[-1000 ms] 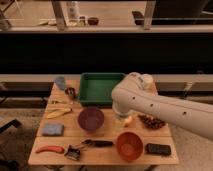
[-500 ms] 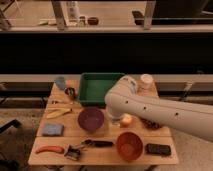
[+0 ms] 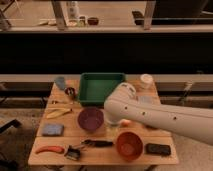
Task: Wipe red bowl with brush
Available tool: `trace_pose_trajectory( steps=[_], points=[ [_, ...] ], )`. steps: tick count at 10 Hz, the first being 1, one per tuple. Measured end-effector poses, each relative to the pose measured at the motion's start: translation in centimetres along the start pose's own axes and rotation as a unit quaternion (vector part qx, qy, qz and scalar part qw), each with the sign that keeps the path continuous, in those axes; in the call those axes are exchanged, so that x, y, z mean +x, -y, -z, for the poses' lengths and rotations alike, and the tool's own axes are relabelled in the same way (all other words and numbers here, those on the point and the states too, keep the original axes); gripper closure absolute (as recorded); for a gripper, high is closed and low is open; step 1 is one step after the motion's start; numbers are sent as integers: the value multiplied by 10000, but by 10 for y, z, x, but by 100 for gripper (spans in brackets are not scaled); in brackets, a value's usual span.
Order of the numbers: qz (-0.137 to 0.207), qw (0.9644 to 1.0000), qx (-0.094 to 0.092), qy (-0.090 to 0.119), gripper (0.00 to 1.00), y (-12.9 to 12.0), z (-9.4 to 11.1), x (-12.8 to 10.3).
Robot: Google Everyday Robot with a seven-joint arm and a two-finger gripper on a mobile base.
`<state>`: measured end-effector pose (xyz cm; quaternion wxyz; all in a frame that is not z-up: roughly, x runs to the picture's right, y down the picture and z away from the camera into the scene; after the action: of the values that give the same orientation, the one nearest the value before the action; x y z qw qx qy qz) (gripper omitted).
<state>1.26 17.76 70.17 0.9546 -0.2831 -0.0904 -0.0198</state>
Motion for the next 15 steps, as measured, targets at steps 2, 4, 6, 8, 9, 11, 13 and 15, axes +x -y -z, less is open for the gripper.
trace_pose_trajectory(
  steps=[2,4,6,8,9,11,13,15],
  points=[
    [105,9999,-44,-30,20,-10,-7,-11],
    [307,9994,-135,-13,20,-43,-14,-32],
    [495,9985,-219,59,20,-86,-19,-54],
    [695,9968,-310,260,20,-128,-27,-82],
    [736,9959,-360,381,20,-141,-32,-90],
    [827,9942,-399,564,20,-150,-41,-102],
    [930,9923,-384,721,20,-138,-55,-115],
    [979,9908,-343,872,20,-110,-66,-121]
  ],
)
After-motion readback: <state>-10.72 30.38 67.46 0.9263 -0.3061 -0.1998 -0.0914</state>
